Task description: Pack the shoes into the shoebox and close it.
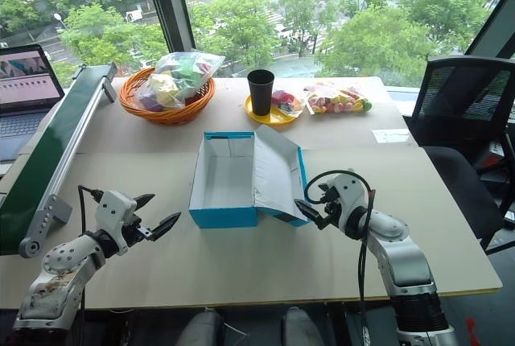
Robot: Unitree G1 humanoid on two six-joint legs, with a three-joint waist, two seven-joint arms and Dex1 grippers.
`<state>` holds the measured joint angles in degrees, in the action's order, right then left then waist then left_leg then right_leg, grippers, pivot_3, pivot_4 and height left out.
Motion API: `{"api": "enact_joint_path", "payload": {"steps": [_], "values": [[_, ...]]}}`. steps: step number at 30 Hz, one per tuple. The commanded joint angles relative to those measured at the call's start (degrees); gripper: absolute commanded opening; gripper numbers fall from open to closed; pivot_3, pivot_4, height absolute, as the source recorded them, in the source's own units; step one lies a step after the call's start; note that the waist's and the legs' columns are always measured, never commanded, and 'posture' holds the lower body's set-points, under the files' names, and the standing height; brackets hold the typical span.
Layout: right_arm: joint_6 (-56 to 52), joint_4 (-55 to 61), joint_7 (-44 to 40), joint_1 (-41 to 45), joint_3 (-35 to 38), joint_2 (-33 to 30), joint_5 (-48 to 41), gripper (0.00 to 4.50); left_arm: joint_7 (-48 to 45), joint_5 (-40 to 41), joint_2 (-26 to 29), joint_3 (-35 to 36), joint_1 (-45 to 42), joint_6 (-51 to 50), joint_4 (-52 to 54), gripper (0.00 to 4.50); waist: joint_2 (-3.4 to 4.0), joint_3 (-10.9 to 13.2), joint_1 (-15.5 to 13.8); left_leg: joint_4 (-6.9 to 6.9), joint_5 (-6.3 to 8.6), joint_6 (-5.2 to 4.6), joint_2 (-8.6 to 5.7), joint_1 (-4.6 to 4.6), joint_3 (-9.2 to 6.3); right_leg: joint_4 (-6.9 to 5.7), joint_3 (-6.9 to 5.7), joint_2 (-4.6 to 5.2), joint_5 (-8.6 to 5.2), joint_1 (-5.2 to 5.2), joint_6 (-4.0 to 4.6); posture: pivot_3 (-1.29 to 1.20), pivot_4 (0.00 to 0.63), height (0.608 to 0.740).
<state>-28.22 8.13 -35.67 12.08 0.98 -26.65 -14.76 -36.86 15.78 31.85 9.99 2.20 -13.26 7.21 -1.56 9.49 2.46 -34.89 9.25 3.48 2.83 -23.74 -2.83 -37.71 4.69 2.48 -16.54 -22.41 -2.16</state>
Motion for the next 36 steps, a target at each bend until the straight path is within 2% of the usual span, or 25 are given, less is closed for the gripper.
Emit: {"api": "enact_joint_path", "payload": {"steps": [1,3,7,10,13,16,20,29,36], "values": [[-0.84,1.46,-0.46,0.9,1.91,-1.07,-1.67,4.46,1.16,-0.33,0.23,1.07,-0.46,-0.15,1.27,4.5,0.0,0.0,-0.01,0.0,0.0,0.0,0.0,0.0,0.0,0.0,0.0,0.0,0.0,0.0,0.0,0.0,0.15,0.734],[-2.13,0.37,-1.07,2.04,3.19,-1.87,-2.59,4.46,1.19,1.74,0.13,3.24,-0.94,-0.31,1.02,4.5,0.0,0.0,-0.02,0.0,0.0,0.0,0.0,0.0,0.0,0.0,0.0,0.0,0.0,0.0,0.0,0.0,0.15,0.734],[-3.02,-3.13,-0.89,7.21,3.8,-4.31,-1.75,4.46,8.46,7.09,-1.36,15.16,-6.63,1.77,-3.96,4.5,-0.14,0.09,0.03,-0.07,0.0,0.0,0.0,0.0,-0.01,-0.1,-0.01,0.0,0.01,-0.02,0.0,0.0,0.15,0.734],[-2.62,-5.64,-1.57,10.87,3.4,-5.47,-1.29,4.46,13.56,4.06,-0.4,18.32,-8.28,2.83,-3.7,4.5,-0.17,0.1,0.14,-0.07,-0.01,-0.02,0.01,0.04,-0.02,-0.18,-0.01,-0.03,0.0,-0.04,0.0,0.0,0.15,0.734],[-1.27,-8.74,-2.17,16.58,3.14,-5.18,-1.6,4.46,17.73,5.11,-0.74,21.97,-9.15,1.9,-1.16,4.5,-0.18,0.12,0.13,-0.01,0.0,-0.01,-0.01,-0.04,0.0,0.02,0.01,0.0,0.01,-0.02,0.0,0.0,0.15,0.734],[-0.63,-10.76,-3.35,19.55,2.58,-4.66,-1.99,4.46,19.23,5.75,-0.97,22.24,-8.8,0.53,0.53,4.5,-0.25,0.16,0.05,-0.01,0.0,-0.01,-0.01,-0.12,-0.01,0.03,0.0,0.01,0.11,-0.08,0.12,0.0,0.15,0.734],[-3.07,-10.89,-8.16,25.69,-3.24,-0.83,-3.15,4.46,22.23,2.01,-0.68,22.07,-4.48,-1.42,3.55,4.5,-0.25,0.17,0.46,-0.01,0.0,-0.01,0.0,-0.08,0.0,0.0,0.0,0.01,0.11,-0.06,0.11,0.0,0.15,0.734],[0.31,-16.7,-11.81,30.15,-8.95,8.04,-2.32,4.46,26.43,2.71,-3.59,24.95,1.17,-3.87,8.54,4.5,-0.31,0.2,-0.06,-0.07,-0.01,0.0,0.0,-0.05,-0.01,-0.19,-0.01,0.0,0.11,-0.1,0.12,0.0,0.15,0.734],[1.49,-17.19,-12.01,31.86,-10.47,12.1,-1.8,4.46,26.88,2.97,-1.77,27.91,1.53,-5.28,8.06,4.5,-0.32,0.21,0.05,-0.04,-0.01,0.01,0.01,-0.06,-0.02,-0.23,-0.04,-0.01,0.13,-0.17,0.17,0.0,0.15,0.734]]}}
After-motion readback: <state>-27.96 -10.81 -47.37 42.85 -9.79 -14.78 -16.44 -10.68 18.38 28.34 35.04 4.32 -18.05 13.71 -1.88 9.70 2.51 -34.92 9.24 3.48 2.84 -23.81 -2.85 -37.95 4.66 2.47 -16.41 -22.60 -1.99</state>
